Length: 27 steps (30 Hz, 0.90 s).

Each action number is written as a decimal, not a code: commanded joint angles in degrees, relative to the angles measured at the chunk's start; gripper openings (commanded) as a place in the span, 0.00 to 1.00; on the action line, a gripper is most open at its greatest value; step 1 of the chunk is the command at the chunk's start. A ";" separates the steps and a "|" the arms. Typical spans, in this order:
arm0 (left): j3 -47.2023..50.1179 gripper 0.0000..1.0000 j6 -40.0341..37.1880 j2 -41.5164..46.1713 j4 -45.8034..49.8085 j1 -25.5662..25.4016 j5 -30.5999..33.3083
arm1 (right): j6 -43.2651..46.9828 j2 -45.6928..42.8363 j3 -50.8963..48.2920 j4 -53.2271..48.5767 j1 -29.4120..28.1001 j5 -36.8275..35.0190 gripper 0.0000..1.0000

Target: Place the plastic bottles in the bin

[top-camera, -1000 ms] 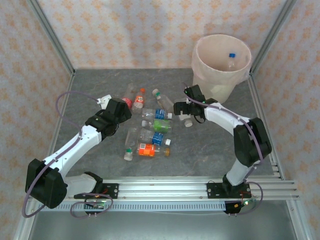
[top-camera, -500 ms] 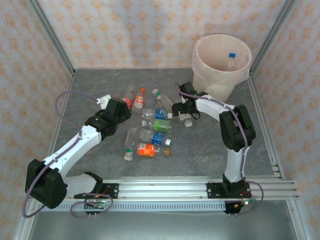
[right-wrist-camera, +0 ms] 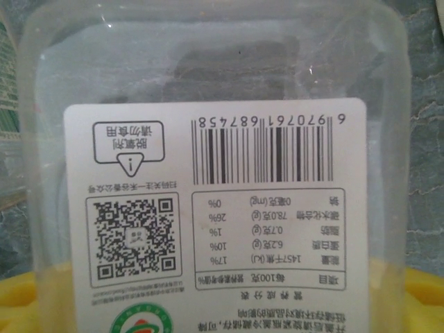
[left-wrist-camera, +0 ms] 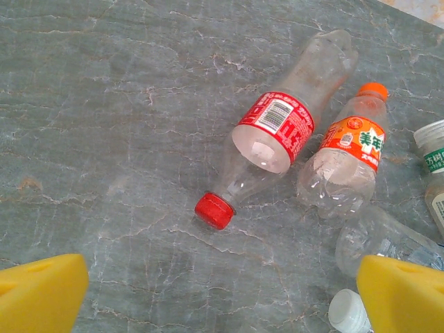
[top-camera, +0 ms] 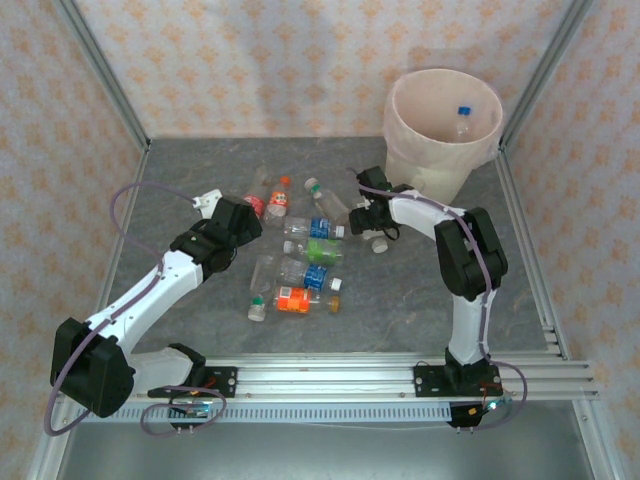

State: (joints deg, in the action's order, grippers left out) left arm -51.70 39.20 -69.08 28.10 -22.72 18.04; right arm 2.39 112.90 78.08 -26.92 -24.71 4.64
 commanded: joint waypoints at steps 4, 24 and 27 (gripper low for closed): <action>0.52 1.00 0.99 0.28 -0.73 0.69 0.38 | 0.25 -8.45 -6.65 4.40 0.16 -2.87 0.68; 0.89 1.00 0.58 -0.63 -3.88 0.73 -2.70 | 6.84 -38.99 -18.34 18.30 -0.65 6.96 0.00; 0.88 1.00 0.61 -0.66 -3.84 0.66 -2.71 | 6.55 -40.85 -16.44 19.15 -0.63 9.07 0.00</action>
State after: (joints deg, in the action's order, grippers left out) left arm -50.83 39.20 -69.54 25.02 -22.70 15.18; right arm 8.23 74.06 59.11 -10.96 -25.08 10.74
